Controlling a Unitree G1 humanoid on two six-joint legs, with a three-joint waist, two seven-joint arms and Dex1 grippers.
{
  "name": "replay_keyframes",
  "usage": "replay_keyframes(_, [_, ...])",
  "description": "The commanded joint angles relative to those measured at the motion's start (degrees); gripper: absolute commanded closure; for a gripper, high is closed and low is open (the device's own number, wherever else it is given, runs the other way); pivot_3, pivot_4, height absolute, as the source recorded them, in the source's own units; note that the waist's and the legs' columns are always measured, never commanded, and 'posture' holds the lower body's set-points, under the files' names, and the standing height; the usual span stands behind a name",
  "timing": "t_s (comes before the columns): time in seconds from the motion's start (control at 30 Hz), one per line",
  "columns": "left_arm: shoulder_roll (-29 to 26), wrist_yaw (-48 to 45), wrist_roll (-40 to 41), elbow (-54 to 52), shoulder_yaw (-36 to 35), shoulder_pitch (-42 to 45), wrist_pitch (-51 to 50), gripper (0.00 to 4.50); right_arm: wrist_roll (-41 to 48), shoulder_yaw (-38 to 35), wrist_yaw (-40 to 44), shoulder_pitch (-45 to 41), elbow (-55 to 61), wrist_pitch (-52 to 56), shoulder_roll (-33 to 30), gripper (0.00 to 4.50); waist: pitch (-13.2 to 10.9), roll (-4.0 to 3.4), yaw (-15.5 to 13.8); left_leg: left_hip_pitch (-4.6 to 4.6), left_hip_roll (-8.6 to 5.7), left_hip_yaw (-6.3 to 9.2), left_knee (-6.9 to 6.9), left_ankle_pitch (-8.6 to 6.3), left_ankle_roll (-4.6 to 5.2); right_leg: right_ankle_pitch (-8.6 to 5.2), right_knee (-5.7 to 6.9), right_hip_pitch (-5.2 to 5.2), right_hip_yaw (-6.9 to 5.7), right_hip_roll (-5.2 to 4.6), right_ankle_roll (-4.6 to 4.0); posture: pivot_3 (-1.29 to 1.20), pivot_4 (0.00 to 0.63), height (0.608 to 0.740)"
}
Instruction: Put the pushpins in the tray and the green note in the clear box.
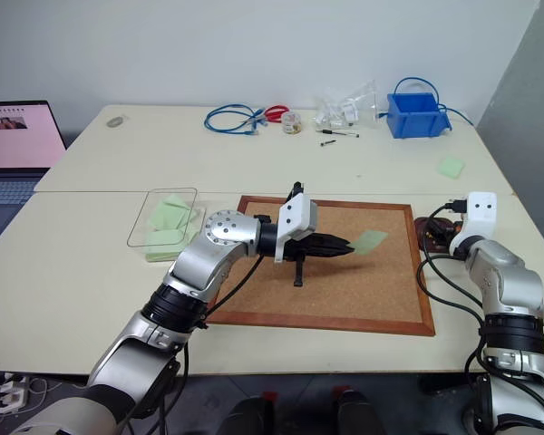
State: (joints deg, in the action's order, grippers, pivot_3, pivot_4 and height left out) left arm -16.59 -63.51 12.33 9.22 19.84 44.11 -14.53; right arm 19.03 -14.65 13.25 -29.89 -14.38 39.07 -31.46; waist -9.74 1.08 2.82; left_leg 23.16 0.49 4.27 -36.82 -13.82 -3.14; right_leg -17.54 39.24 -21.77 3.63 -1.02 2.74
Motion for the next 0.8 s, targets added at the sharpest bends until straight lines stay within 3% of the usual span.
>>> replay_keyframes(0.03, [0.37,0.14,-0.09,-1.8,-0.71,0.87,0.87,4.5,-0.55,-1.98,-0.56,-0.5,2.33,-0.88,-0.74,0.16,0.0,0.0,0.0,0.0,0.0,0.0,0.0,0.0,0.0,0.0,0.0,0.0,0.0,0.0,0.0,0.0,0.15,0.74])
replay_keyframes(0.37, [0.53,0.63,-0.14,-1.68,-1.08,1.04,0.8,4.5,-1.62,-1.72,-0.76,-0.61,3.46,-1.26,-0.7,0.07,0.0,0.0,0.0,0.0,0.0,0.0,0.0,0.0,0.0,0.0,0.0,0.0,0.0,0.0,0.0,0.0,0.15,0.74])
replay_keyframes(0.67, [-2.98,9.52,0.44,-5.98,-8.11,-1.13,-7.7,4.5,10.98,5.87,19.72,9.6,38.46,5.49,-6.71,0.07,-0.04,-0.07,0.07,0.01,0.05,0.07,0.04,-0.01,0.0,0.0,-0.05,0.01,-0.04,0.05,0.0,0.0,0.15,0.74])
replay_keyframes(0.8, [-4.96,15.43,0.77,-9.88,-12.31,-3.59,-12.94,4.5,21.6,5.37,21.87,7.04,47.26,12.73,-7.04,0.07,-0.05,-0.05,0.03,0.0,0.05,0.13,-0.01,-0.01,0.01,0.01,-0.11,0.07,-0.07,0.02,0.03,0.0,0.15,0.74])
